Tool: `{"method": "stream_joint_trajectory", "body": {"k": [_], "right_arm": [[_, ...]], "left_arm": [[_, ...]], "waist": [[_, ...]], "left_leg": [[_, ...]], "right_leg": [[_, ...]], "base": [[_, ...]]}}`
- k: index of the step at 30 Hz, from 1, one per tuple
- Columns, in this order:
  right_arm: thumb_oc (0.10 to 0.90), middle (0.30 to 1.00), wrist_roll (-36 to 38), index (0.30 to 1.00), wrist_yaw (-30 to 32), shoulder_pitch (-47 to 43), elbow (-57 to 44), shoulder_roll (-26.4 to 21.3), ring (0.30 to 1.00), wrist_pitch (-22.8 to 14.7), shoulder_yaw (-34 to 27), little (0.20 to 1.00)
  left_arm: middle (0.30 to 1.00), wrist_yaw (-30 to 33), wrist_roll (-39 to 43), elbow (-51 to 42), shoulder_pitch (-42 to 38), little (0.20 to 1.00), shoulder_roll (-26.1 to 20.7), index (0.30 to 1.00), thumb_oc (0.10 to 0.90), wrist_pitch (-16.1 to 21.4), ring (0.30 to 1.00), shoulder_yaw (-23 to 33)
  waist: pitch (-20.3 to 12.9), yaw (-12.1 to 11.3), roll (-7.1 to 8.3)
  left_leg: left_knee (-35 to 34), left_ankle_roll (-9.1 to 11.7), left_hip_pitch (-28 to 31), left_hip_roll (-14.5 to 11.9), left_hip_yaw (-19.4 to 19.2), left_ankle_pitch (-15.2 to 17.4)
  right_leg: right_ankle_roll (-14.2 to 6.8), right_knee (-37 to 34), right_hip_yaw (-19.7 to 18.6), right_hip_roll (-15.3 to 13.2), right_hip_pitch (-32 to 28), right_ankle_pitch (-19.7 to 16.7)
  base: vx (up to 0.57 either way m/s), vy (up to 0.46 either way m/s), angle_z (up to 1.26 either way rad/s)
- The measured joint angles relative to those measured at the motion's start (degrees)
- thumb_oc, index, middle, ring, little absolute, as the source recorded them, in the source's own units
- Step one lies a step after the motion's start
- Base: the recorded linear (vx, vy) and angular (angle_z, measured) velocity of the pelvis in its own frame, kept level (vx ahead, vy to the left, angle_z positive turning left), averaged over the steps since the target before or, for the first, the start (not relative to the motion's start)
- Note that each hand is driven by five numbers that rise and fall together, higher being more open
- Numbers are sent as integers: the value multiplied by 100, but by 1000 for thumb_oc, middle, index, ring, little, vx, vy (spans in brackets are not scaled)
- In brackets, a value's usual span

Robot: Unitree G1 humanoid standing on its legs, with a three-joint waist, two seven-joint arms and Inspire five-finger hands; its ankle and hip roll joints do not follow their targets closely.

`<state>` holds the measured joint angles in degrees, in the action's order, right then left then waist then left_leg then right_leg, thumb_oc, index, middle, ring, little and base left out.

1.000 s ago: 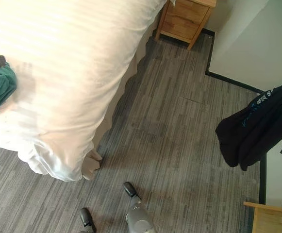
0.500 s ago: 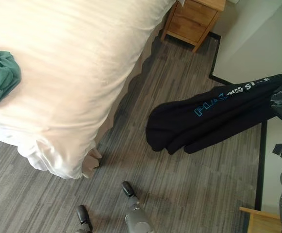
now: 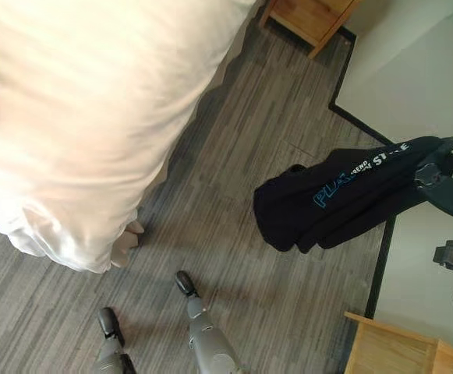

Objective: Pick up bed clothes into laundry basket.

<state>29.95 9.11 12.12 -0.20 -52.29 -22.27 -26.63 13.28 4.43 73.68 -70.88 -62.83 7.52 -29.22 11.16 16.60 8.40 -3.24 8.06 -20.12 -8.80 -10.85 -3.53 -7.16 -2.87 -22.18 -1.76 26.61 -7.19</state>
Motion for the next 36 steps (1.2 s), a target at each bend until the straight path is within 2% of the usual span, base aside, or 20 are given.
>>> {"method": "stream_joint_trajectory", "body": {"k": [1, 2, 3, 7, 15, 18, 21, 22, 24, 27, 29, 30, 31, 33, 34, 36], "right_arm": [[400, 300, -5, 300, -13, -17, -96, -1, 300, -7, 76, 300], [400, 300, -53, 300, -26, -51, -165, 6, 300, -6, 160, 300], [400, 300, -94, 300, -32, -57, -260, 34, 300, -5, 168, 300], [400, 300, -160, 300, -39, -95, -323, 148, 300, -19, 141, 300], [400, 300, -183, 300, -36, -362, 7, 370, 300, -6, 144, 300], [400, 300, -171, 300, 0, -754, 432, 401, 300, 12, 158, 300], [400, 300, -180, 300, 10, -1090, 562, 373, 300, 38, 153, 300], [400, 300, -187, 300, 23, -1231, 618, 355, 300, 39, 110, 300], [400, 300, -202, 300, 132, -1349, 667, 333, 300, 60, 35, 300], [400, 300, -294, 300, 178, -1573, 677, 332, 300, 161, 35, 300], [400, 300, -454, 300, 264, -1622, 664, 337, 300, 163, 30, 300], [400, 300, -496, 300, 269, -1640, 660, 335, 300, 163, 14, 300], [400, 300, -505, 300, 270, -1654, 659, 360, 300, 163, 11, 300], [400, 300, -540, 300, 309, -1706, 620, 646, 300, 168, -49, 300], [400, 300, -554, 300, 330, -1691, 610, 761, 300, 175, -52, 300], [400, 300, -615, 300, 357, -1656, 497, 1328, 300, 183, -232, 300]], "left_arm": [[900, -2, 1, -9, -4, 900, 2, 900, 800, 43, 900, 2], [818, -20, 7, -9, 8, 818, 17, 818, 745, 106, 818, 4], [300, -48, 11, -5, 33, 300, 41, 300, 400, 149, 300, 25], [300, -143, 121, 18, 54, 300, 43, 300, 400, 150, 300, 240], [300, -164, 1123, -268, 57, 300, 31, 300, 400, 78, 300, 375], [300, -160, 1879, -1223, 370, 300, 110, 300, 400, 211, 300, 701], [300, -121, 2632, -2322, 951, 300, 222, 300, 400, 375, 300, 1195], [300, -115, 2743, -2609, 1036, 300, 243, 300, 400, 512, 300, 1225], [300, -95, 2938, -3439, 1349, 300, 397, 300, 400, 704, 300, 1579], [300, -91, 2963, -4649, 2169, 300, 881, 300, 400, 1080, 300, 2146], [300, -100, 2967, -5579, 2990, 300, 1455, 300, 400, 1256, 300, 2565], [300, -124, 2951, -5928, 3378, 300, 1709, 300, 400, 1356, 300, 2720], [300, -140, 2924, -6055, 3539, 300, 1824, 300, 400, 1378, 300, 2777], [300, -181, 2985, -6492, 4363, 300, 2707, 300, 400, 1419, 300, 3239], [300, -194, 3098, -6606, 4754, 300, 2982, 300, 400, 1418, 300, 3313], [300, -368, 3159, -7005, 5794, 300, 3704, 300, 400, 1290, 300, 3731]], "waist": [[5, -3, 4], [20, -15, 4], [27, -32, 4], [30, -31, 9], [44, -111, -16], [84, -203, -69], [181, -365, -253], [197, -418, -354], [192, -513, -445], [164, -569, -649], [73, -595, -807], [45, -569, -855], [39, -609, -860], [5, -622, -881], [-3, -656, -894], [-68, -621, -909]], "left_leg": [[32, 2, -51, -6, 19, -1], [52, 4, -79, -11, 50, -3], [73, 4, -98, -13, 67, -2], [75, 8, -94, -13, 80, -4], [-148, 9, 341, -10, 20, -49], [-175, -10, 674, -6, 117, -69], [-180, -12, 1145, 26, 221, -69], [-186, -25, 1223, 29, 242, -58], [-182, -28, 1345, 67, 281, -59], [-182, -31, 1604, 117, 421, -60], [-194, -98, 1711, 146, 485, -13], [-211, -151, 1775, 168, 498, 108], [-209, -126, 1792, 190, 506, 158], [-214, -139, 1900, 276, 494, 165], [-211, -159, 1951, 289, 500, 176], [-214, -124, 2083, 263, 495, 197]], "right_leg": [[13, 0, 9, 4, 30, -14], [12, -4, 24, 6, 32, -23], [11, -4, 36, 5, 32, -24], [8, -6, 39, 2, 20, -32], [28, -88, 23, -8, -297, -50], [39, -151, 82, -17, -644, -58], [41, -220, 152, -68, -1164, -57], [40, -220, 186, -109, -1276, -55], [40, -219, 216, -151, -1391, -55], [35, -220, 363, -189, -1710, -50], [14, -220, 478, -214, -1855, -32], [-19, -221, 464, -240, -1910, 52], [-12, -221, 475, -262, -1941, 115], [-5, -225, 455, -347, -2041, 184], [-11, -223, 457, -362, -2094, 205], [-52, -228, 443, -336, -2201, 290]], "base": [[24, 20, 8], [25, 24, 9], [22, 33, 7], [11, 40, 2], [32, 19, -4], [112, 43, 3], [61, 6, 5], [55, 0, 9], [-3, -31, 8], [-46, -61, 17], [-30, -22, 19], [-45, -52, 9], [-1, -64, 1], [-16, -74, -1], [4, -44, 1], [40, -18, -2]]}}
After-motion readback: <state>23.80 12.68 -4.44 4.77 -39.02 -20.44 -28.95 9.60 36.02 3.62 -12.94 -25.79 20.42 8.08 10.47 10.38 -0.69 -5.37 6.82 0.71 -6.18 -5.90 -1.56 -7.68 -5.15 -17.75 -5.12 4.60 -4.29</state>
